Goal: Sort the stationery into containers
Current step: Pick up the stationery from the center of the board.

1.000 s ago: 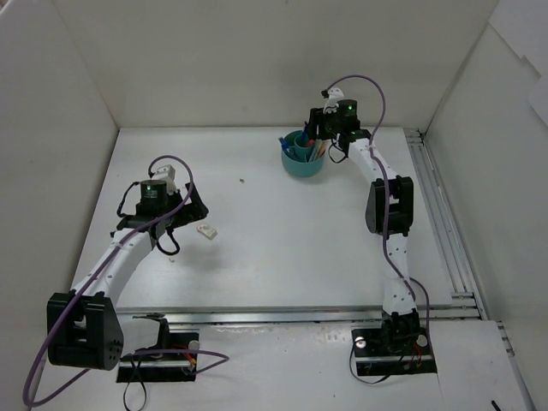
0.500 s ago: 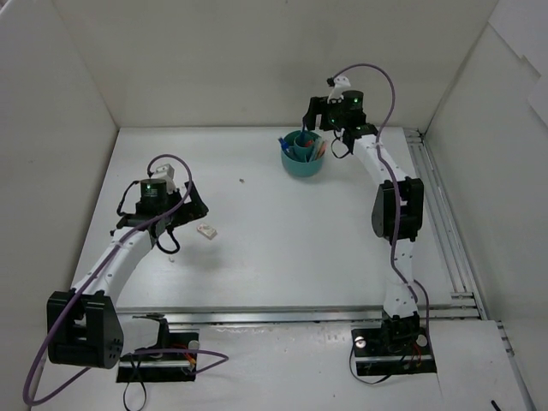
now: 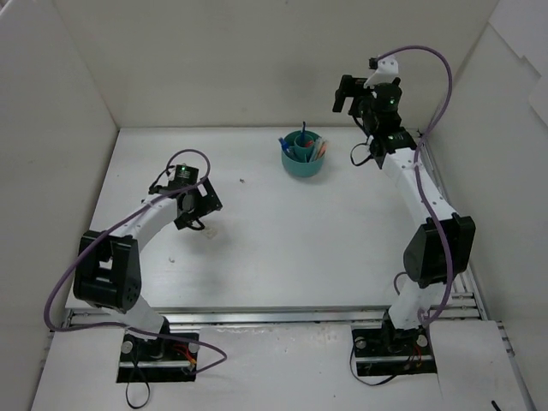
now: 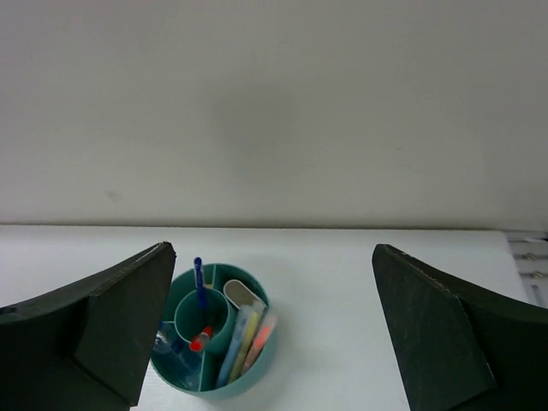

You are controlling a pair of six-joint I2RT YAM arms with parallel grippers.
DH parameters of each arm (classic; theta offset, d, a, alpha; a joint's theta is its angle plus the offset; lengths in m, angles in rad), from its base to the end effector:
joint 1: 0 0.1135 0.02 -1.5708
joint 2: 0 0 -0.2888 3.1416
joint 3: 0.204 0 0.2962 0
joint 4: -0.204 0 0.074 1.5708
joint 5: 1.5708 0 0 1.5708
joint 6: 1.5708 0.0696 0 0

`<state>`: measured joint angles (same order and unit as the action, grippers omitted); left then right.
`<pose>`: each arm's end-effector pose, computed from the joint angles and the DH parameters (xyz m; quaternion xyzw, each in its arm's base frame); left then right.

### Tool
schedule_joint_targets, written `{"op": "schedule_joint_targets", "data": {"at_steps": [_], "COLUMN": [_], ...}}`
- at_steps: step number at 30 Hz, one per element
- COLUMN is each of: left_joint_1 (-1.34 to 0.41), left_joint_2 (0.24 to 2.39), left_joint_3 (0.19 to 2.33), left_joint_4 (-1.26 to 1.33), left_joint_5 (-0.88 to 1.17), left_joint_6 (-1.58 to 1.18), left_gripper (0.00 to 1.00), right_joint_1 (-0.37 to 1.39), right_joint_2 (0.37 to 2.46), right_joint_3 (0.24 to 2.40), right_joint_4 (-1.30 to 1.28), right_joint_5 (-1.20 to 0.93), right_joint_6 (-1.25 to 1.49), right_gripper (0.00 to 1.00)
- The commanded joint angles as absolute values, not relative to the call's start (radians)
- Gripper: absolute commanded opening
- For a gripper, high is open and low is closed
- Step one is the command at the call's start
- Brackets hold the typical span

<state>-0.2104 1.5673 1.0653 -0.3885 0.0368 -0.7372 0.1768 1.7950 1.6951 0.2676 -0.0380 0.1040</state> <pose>0.3832 -0.0845 0.2037 -0.2395 0.9116 -0.1676 0.2889 0.5118 0.0941 0.4498 -0.0380 0.6443 0.1190 0.7545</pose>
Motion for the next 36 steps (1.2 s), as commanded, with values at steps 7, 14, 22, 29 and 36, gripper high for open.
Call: {"op": "schedule_joint_targets", "data": {"at_steps": [7,14,22,29,36], "left_joint_1": [-0.238,-0.256,-0.287,-0.287,-0.331], "left_joint_2": [1.68,1.712,1.781,1.764,1.698], "left_joint_3": [1.124,1.127,1.167,1.163,1.242], "left_joint_4": [-0.512,-0.514,-0.486,-0.443,-0.416], "left_joint_5": [-0.086,-0.133,-0.12,-0.101,-0.077], "left_joint_6": [-0.971,-1.009,-0.994,-0.967,-0.902], "left_gripper": [0.98,0.84,0.54,0.19,0.18], "right_joint_1": [0.31,0.333,0.351,0.385,0.426], "right_joint_2": [1.595,1.554,1.441,1.278,1.241], "right_joint_3": [1.497,1.453,1.332,1.091,0.891], "right_joint_4": [0.252,0.176,0.137,0.188,0.363], "right_joint_5": [0.373,0.376,0.368,0.16,-0.211], "right_joint_6": [0.009,0.066,0.12,0.155,0.138], "right_gripper": [0.98,0.98,0.98,0.98,0.98]}}
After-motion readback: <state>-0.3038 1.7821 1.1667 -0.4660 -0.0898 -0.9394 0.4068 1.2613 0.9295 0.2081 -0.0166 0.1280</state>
